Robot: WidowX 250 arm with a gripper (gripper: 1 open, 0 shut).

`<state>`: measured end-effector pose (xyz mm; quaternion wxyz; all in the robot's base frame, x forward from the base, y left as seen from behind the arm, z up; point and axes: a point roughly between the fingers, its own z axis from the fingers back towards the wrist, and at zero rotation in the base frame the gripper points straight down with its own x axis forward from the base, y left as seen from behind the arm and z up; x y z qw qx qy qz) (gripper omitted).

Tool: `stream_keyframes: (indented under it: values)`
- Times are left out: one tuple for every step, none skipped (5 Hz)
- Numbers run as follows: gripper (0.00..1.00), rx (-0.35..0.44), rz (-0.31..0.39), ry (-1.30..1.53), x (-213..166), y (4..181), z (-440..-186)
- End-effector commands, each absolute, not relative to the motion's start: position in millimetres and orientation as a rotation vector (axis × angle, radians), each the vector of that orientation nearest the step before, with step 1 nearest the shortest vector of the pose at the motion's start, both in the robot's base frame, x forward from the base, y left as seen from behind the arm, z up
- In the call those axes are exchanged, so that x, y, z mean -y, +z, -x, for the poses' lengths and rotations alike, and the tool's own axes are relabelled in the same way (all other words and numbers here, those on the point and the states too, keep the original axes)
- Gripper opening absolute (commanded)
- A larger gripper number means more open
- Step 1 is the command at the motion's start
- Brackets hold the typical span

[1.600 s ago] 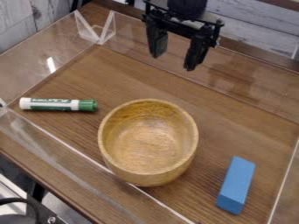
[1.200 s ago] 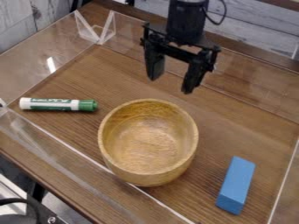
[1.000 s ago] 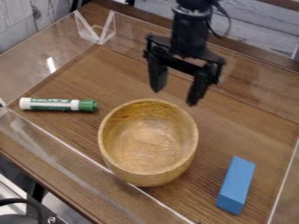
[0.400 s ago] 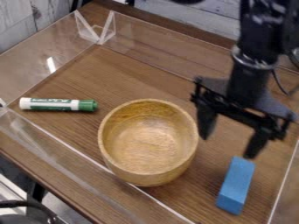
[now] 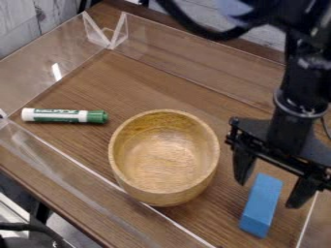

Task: Put the blue block in the brown bowl

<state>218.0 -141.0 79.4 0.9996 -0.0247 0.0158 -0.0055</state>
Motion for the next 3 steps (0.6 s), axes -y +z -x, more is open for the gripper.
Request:
stream_keyframes:
  values:
    - [1.0,0.028,0.086,-0.009,146.0,84.3,-222.6]
    - [1.0,0.043,0.094,-0.005,146.6,81.6,-224.2]
    - [1.0,0.057,0.101,-0.004,147.0,79.4,-225.6]
